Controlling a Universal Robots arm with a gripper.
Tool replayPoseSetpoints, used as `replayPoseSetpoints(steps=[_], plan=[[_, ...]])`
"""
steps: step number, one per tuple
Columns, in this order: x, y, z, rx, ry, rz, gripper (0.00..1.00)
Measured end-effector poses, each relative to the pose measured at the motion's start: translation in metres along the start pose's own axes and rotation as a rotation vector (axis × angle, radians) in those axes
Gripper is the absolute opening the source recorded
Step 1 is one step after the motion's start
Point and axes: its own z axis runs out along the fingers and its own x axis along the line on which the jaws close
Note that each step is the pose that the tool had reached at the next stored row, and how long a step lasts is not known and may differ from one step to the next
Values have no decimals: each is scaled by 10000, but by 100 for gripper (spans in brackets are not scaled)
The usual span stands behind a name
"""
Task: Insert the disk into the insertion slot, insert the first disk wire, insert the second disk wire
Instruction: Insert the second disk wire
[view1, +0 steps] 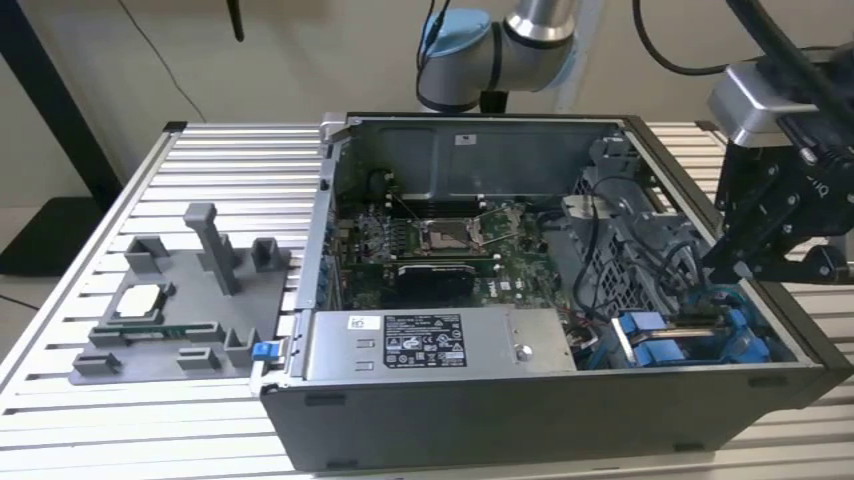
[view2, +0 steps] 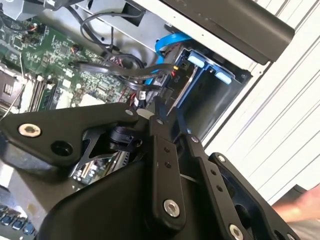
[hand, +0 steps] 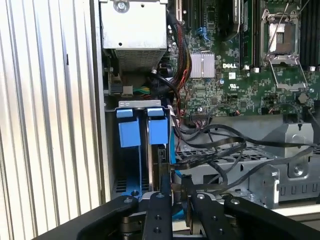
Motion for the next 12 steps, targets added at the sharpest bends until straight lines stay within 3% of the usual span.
replayPoseSetpoints(steps=[6, 12], plan=[[-11, 0, -68, -202, 43, 32, 100], [-10, -1, -69, -239, 59, 37, 100]])
